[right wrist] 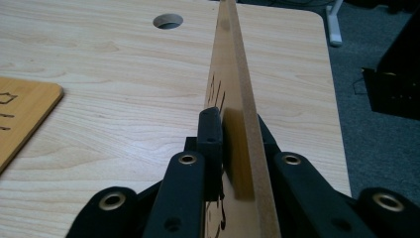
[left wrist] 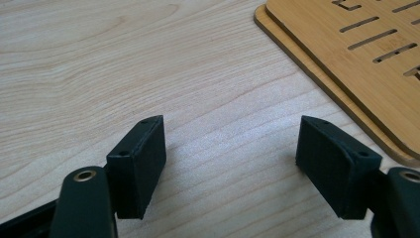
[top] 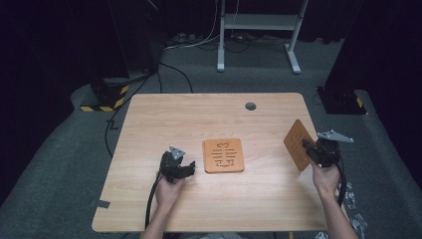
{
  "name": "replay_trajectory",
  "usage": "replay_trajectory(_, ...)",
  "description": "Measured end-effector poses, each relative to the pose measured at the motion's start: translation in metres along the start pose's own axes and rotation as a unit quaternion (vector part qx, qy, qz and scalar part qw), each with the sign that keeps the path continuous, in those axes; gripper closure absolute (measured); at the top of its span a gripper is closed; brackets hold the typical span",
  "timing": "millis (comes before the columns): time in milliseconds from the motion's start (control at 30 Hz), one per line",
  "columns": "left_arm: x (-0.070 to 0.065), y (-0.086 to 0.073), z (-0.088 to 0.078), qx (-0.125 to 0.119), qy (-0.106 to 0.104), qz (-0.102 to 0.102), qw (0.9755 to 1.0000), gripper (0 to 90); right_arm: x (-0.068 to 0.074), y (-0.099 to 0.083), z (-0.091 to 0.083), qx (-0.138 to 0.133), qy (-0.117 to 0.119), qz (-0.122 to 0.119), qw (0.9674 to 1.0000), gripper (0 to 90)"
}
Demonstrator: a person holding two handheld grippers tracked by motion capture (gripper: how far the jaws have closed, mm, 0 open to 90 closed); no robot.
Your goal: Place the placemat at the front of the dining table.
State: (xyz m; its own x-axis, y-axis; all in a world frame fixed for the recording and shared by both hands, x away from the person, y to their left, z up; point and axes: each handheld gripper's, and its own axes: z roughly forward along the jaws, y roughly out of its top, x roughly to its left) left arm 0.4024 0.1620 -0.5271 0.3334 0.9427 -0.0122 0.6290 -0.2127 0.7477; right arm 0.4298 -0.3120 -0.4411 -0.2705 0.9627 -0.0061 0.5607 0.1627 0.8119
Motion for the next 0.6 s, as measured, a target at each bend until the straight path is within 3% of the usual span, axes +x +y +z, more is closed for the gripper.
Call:
replay_trajectory(367, 0.000, 0.000, 0.000, 0.000, 0.000, 0.000, 1.0000, 27.6, -0.010, -0.004, -0.001, 0.001, -0.024, 0.008, 0.9997, 76.1)
replay_trajectory(600, 0.000, 0.000, 0.000, 0.000, 0.000, 0.000, 1.0000, 27.6, -0.019, -0.008, -0.005, 0.008, -0.028, 0.014, 0.9995, 74.7)
